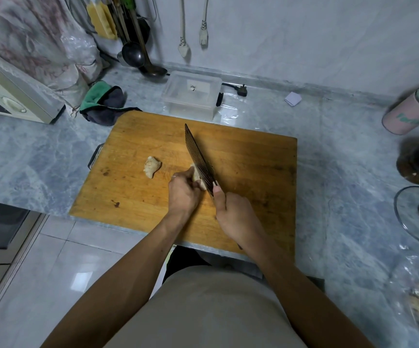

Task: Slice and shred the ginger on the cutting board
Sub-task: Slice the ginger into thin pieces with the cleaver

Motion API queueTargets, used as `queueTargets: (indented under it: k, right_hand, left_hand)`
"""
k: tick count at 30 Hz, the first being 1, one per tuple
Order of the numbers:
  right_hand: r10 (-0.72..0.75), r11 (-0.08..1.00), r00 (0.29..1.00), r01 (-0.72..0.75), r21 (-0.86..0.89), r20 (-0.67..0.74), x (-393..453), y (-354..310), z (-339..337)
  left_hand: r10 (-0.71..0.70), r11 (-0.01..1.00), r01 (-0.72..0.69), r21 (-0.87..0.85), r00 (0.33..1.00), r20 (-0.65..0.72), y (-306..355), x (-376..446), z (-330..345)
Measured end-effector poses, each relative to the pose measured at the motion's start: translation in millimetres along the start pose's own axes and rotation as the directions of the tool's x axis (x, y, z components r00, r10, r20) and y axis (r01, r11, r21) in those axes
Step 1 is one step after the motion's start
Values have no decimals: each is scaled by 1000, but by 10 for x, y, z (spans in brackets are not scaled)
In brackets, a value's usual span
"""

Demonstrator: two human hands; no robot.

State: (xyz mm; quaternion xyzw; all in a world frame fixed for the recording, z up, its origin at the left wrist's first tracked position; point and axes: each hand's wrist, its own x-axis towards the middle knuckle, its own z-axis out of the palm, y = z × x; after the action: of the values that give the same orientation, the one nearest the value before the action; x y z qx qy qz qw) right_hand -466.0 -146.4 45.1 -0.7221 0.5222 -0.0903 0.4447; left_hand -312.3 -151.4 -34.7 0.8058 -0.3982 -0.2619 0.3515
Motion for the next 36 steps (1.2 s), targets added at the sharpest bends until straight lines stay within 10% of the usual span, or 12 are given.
queueTargets:
  k: [36]
  right_hand:
    - [4,1000,1000,-4,12,-1,21,-20,93]
  left_hand:
    - [11,999,-11,51,1000,-1,27,-10,-29]
